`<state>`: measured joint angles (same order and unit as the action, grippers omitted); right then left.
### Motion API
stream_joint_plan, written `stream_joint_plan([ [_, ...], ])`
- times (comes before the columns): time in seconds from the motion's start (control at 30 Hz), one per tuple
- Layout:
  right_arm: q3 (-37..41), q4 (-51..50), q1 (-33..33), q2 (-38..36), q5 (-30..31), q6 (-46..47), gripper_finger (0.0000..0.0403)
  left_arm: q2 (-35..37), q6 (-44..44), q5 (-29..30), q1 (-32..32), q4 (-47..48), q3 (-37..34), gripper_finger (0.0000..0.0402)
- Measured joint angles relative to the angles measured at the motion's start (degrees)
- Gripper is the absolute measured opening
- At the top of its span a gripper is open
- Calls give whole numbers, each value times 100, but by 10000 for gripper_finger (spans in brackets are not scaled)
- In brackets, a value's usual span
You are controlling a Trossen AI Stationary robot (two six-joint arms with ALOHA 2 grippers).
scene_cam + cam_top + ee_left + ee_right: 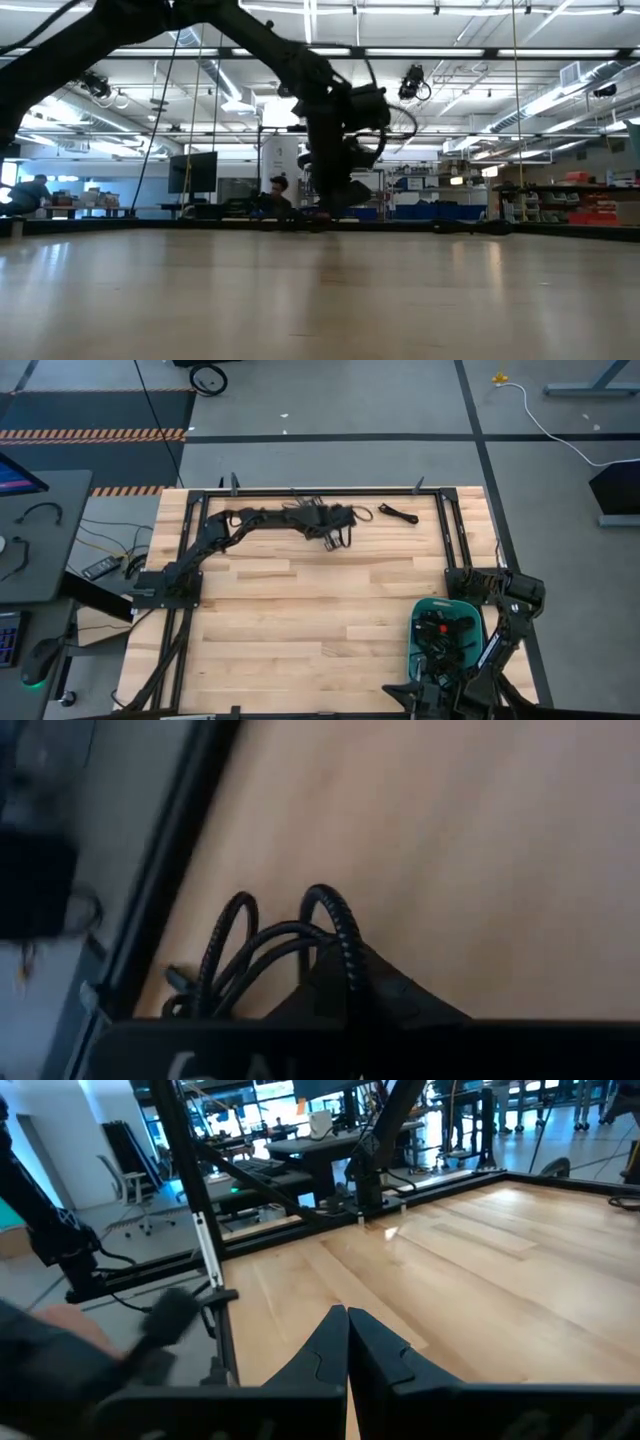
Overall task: Pick and place USB-C Cables
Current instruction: Put the black charger cable into the blue bin
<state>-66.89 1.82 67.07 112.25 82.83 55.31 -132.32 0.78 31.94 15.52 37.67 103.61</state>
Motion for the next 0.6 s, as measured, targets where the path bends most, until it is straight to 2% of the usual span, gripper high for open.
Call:
stream_joint_plan([
  [0.17, 0, 94, 132, 0, 295, -137, 5, 388, -303, -42, -841, 337, 0, 5],
  [0.37, -5, 326, 227, -4, 690, -492, 5, 986, -249, -39, -2215, 583, 0, 5],
  [0.47, -5, 329, 227, -4, 646, -516, 5, 1359, -68, -23, -2915, 565, 3, 5],
  [0.6, -5, 285, 87, -4, 195, -593, 5, 1830, 132, 270, -3760, 467, 2, 5],
])
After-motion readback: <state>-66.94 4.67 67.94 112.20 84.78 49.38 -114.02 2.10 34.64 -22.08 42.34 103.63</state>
